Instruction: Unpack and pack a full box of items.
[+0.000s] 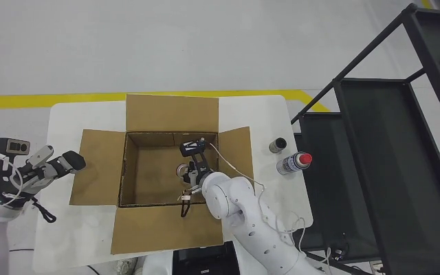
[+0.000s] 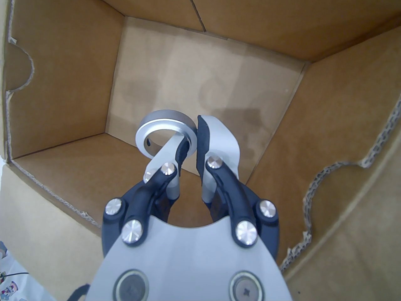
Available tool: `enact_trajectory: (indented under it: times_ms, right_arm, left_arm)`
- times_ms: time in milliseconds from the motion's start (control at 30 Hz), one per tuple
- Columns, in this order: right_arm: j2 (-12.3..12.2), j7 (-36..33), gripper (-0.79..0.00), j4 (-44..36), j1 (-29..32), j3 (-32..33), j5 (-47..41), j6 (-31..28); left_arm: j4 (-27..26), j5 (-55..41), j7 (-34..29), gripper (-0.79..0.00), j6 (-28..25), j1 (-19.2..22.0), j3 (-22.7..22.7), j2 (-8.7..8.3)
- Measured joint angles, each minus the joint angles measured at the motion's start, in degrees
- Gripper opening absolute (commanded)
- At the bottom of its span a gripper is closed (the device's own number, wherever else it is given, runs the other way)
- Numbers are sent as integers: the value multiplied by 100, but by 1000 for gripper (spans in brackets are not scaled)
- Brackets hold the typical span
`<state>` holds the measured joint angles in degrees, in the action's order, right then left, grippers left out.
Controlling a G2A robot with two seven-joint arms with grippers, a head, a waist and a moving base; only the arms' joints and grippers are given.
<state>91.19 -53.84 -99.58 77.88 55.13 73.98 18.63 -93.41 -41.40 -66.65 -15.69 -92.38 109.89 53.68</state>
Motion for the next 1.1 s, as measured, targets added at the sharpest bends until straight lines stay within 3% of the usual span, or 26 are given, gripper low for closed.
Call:
enact_trajectory:
  times_ms: [233, 500, 667, 1100]
  right_arm:
    - [-99, 127, -785, -787, 527, 194, -16, -235]
    - [-344, -104, -785, -2690, 1936, 905, -102, -746]
    - [-477, 273, -785, -3477, 2798, 1624, -574, -1275]
    - [-640, 1808, -785, -3506, 4255, 3877, -2915, -2342]
  left_arm:
    - [0, 0, 0, 0, 0, 0, 0, 0]
    - [0, 0, 0, 0, 0, 0, 0, 0]
    - [0, 0, 0, 0, 0, 0, 0, 0]
    - [0, 0, 0, 0, 0, 0, 0, 0]
